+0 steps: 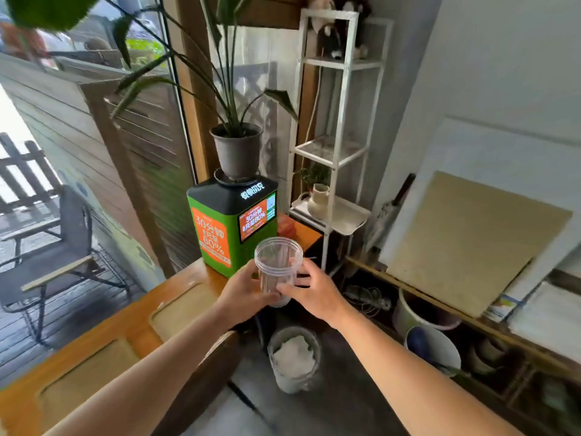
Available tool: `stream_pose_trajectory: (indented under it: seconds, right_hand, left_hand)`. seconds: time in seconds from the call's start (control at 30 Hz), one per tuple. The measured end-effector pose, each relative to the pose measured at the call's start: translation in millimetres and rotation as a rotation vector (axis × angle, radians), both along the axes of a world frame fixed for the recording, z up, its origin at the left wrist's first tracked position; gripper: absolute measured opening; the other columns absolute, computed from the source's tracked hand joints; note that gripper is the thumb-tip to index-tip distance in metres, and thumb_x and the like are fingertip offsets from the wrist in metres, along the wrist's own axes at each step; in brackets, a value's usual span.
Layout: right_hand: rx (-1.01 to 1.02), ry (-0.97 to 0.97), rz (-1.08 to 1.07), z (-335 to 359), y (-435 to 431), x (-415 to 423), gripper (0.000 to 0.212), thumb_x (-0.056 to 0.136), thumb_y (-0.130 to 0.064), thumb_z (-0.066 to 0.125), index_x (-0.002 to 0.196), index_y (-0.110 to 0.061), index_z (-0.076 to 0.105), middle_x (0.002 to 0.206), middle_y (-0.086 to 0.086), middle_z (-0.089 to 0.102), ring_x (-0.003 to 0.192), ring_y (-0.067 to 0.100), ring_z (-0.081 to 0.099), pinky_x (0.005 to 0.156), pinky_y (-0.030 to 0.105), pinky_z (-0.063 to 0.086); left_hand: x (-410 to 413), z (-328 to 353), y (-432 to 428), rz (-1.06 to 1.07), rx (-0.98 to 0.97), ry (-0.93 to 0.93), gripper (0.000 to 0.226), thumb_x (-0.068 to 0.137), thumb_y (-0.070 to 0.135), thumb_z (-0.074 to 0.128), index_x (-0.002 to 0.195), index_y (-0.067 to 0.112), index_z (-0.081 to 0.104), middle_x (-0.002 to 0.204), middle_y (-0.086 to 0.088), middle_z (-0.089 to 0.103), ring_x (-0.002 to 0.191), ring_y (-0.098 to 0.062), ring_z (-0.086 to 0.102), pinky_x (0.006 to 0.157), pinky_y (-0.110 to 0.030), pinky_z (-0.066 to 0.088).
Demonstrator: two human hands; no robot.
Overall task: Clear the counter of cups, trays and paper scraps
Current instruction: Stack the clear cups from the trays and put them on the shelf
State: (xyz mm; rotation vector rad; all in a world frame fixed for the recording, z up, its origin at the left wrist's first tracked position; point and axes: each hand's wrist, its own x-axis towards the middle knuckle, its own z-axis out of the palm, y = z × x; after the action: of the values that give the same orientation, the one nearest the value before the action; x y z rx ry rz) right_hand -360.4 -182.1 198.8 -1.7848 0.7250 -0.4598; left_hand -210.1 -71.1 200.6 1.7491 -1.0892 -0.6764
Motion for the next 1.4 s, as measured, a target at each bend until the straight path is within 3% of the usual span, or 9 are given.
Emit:
stream_pose_trajectory:
  seconds: [0.1,0.2,0.3,0.67,0.87,0.93,1.13,1.23,1.4]
  right_hand:
    - [0.002,0.010,-0.040,-0.9,-29.7,-53.2,0.064,0.074,-0.040,0.081,0.131,-0.031,0.054,0.122,-0.010,0.064,0.103,0.001,0.065,0.077,0.015,0.052]
    - [-0.008,0.039,-0.079,-0.8,-59.1,-106.4,0.053,0.074,-0.042,0.080,0.121,-0.039,0.055,0.117,-0.016,0.064,0.098,-0.005,0.064,0.074,0.013,0.051]
    - [-0.020,0.046,-0.119,-0.6,-83.8,-151.2,0.052,0.070,-0.047,0.078,0.115,-0.046,0.053,0.113,-0.021,0.062,0.094,-0.009,0.064,0.070,0.010,0.049]
    - [0.001,0.066,-0.212,-10.7,-149.1,-228.6,0.059,0.077,-0.036,0.079,0.129,-0.030,0.055,0.123,-0.007,0.063,0.107,0.011,0.064,0.094,0.038,0.054]
    - [-0.004,0.088,-0.257,-12.7,-193.1,-227.5,0.063,0.076,-0.042,0.078,0.132,-0.030,0.053,0.124,-0.007,0.063,0.106,0.011,0.065,0.094,0.040,0.054]
    - [-0.006,0.094,-0.267,-12.2,-214.4,-222.5,0.063,0.074,-0.044,0.078,0.130,-0.029,0.053,0.122,-0.008,0.063,0.104,0.010,0.065,0.092,0.038,0.055]
    - [-0.031,0.123,-0.312,-8.0,-289.7,-193.4,0.062,0.069,-0.053,0.076,0.124,-0.036,0.054,0.110,-0.024,0.059,0.096,-0.002,0.062,0.080,0.024,0.053]
    - [-0.035,0.124,-0.337,-4.6,-326.0,-173.8,0.065,0.065,-0.060,0.073,0.123,-0.039,0.053,0.110,-0.025,0.059,0.094,-0.006,0.062,0.074,0.017,0.050]
    - [-0.018,0.115,-0.365,-0.5,-381.6,-140.7,0.068,0.065,-0.059,0.073,0.126,-0.041,0.051,0.112,-0.025,0.059,0.093,-0.009,0.062,0.060,0.007,0.046]
  left_hand:
    - [-50.5,0.0,-35.3,-0.040,0.010,0.009,0.078,0.067,0.007,0.088,0.135,0.017,0.051,0.123,-0.002,0.066,0.104,-0.020,0.068,0.092,-0.043,0.056]
    - [-100.8,-3.9,-71.0,-0.085,0.014,-0.009,0.078,0.067,0.014,0.088,0.135,0.023,0.051,0.122,0.003,0.064,0.103,-0.014,0.067,0.088,-0.036,0.058]
    - [-142.2,-8.5,-103.2,-0.106,0.028,-0.026,0.077,0.067,0.017,0.088,0.134,0.025,0.050,0.120,0.004,0.064,0.105,-0.017,0.066,0.089,-0.041,0.057]
    - [-210.9,-20.3,-182.6,-0.192,0.056,-0.036,0.072,0.069,0.017,0.086,0.130,0.028,0.050,0.117,0.007,0.064,0.106,-0.016,0.064,0.092,-0.038,0.055]
    - [-204.6,-23.9,-235.1,-0.259,0.086,-0.080,0.074,0.070,0.027,0.085,0.134,0.030,0.048,0.124,0.009,0.061,0.109,-0.016,0.063,0.092,-0.040,0.056]
    - [-197.1,-24.4,-257.0,-0.278,0.093,-0.092,0.079,0.069,0.030,0.084,0.139,0.028,0.046,0.126,0.009,0.060,0.109,-0.015,0.062,0.091,-0.039,0.056]
    - [-167.7,-20.5,-337.7,-0.324,0.066,-0.095,0.073,0.072,0.026,0.084,0.136,0.025,0.049,0.116,0.019,0.059,0.102,0.000,0.059,0.082,-0.015,0.049]
    - [-148.4,-13.8,-378.5,-0.339,0.061,-0.088,0.074,0.073,0.024,0.084,0.134,0.034,0.045,0.110,0.027,0.056,0.095,0.007,0.058,0.068,-0.005,0.046]
    - [-114.1,-11.3,-440.0,-0.350,0.078,-0.071,0.078,0.072,0.026,0.083,0.139,0.033,0.043,0.120,0.017,0.059,0.098,-0.001,0.060,0.069,-0.010,0.043]
